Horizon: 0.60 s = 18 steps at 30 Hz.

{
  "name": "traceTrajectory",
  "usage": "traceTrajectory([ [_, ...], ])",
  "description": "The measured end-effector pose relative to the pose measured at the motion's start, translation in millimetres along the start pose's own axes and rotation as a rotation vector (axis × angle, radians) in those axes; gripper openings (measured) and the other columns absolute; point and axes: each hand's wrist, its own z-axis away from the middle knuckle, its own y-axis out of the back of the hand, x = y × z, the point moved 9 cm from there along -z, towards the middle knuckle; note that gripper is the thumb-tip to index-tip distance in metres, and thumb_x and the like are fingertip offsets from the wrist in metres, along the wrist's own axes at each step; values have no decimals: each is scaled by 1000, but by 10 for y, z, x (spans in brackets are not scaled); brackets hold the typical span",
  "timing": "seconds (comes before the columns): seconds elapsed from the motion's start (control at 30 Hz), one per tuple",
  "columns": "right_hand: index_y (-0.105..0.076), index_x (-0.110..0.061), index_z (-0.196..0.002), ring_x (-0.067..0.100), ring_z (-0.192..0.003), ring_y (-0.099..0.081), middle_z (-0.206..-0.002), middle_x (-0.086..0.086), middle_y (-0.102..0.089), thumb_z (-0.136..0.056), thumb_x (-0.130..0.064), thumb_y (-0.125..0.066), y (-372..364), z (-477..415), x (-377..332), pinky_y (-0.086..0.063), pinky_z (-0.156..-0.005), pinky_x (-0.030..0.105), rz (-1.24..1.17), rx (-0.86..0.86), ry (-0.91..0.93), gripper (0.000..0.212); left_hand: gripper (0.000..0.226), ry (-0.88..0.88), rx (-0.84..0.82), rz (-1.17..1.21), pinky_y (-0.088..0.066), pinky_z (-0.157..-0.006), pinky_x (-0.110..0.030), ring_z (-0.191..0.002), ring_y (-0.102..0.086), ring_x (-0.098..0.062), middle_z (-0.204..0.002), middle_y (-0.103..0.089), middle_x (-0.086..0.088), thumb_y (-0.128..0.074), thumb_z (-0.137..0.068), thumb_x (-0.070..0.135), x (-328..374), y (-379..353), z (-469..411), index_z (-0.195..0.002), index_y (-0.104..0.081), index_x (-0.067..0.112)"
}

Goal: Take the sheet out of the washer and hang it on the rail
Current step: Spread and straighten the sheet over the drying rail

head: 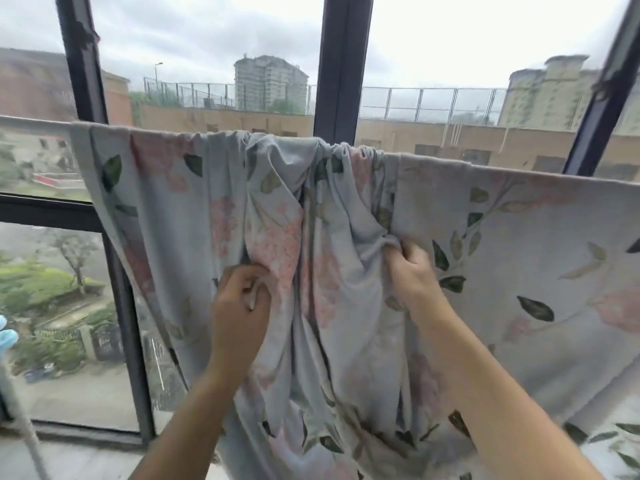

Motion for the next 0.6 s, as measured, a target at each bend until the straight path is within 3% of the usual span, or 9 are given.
traceTrajectory([
  [0.07, -56, -19, -105, 17, -97, -60, -95, -4, -63, -90, -48, -56, 9, -159, -269, -48, -80, 30, 142, -42, 20, 33, 17, -63, 27, -37, -48, -73, -21, -86, -57, -10, -103, -51, 3, -58, -84, 12, 276, 50, -326, -101, -57, 15],
  [0.13, -51, -23, -115, 17, -97, -57, -100, -6, -62, -82, -62, -56, 45, -276, -628, -45, -81, 32, 361, -25, 112, 52, 32, -105, 58, -69, -45, -75, -16, -93, -51, 0, -114, -44, 4, -62, -82, 20, 523, 96, -665, -110, -50, 15],
  [0.2, -51, -26, -116, 18, -98, -56, -105, -5, -62, -81, -67, -53, 48, -391, -983, -45, -83, 35, 573, 32, 212, 54, 52, -78, 84, -185, -49, -75, -29, -101, -47, -8, -122, -40, 1, -66, -80, 36, 685, 99, -1038, -122, -40, 19],
  [0.27, -54, -23, -111, 20, -98, -55, -106, -2, -61, -84, -62, -52, -78, -500, -1331, -42, -82, 36, 743, 77, 380, 47, 58, 27, 45, -364, -50, -75, -38, -104, -51, -23, -125, -43, -5, -62, -81, 48, 740, 52, -1395, -124, -34, 20],
  [0.33, -56, -20, -114, 24, -106, -54, -114, 3, -58, -90, -52, -50, -327, -610, -1570, -39, -89, 39, 898, 89, 592, 41, 37, 52, -16, -536, -47, -72, -36, -96, -58, -32, -112, -56, -12, -58, -87, 36, 754, -34, -1641, -114, -43, 16],
  [0.4, -54, -20, -119, 28, -114, -52, -121, 6, -57, -95, -47, -42, -521, -774, -1552, -35, -96, 43, 927, -49, 600, 38, 13, 13, -2, -594, -42, -66, -34, -88, -61, -35, -95, -63, -14, -50, -88, 18, 759, -16, -1738, -100, -50, 12],
  [0.47, -52, -23, -118, 29, -113, -55, -121, 8, -60, -97, -53, -30, -592, -934, -1368, -34, -97, 44, 973, -174, 498, 43, 7, -18, 43, -582, -45, -64, -37, -80, -61, -36, -83, -64, -14, -48, -86, 13, 663, 97, -1693, -93, -50, 12],
  [0.6, -50, -22, -112, 28, -107, -59, -115, 9, -64, -95, -61, -21, -501, -992, -1279, -35, -93, 44, 1049, -110, 548, 52, 14, -34, 31, -662, -42, -59, -35, -71, -61, -34, -77, -63, -15, -47, -89, 9, 156, 238, -1276, -102, -49, 11],
])
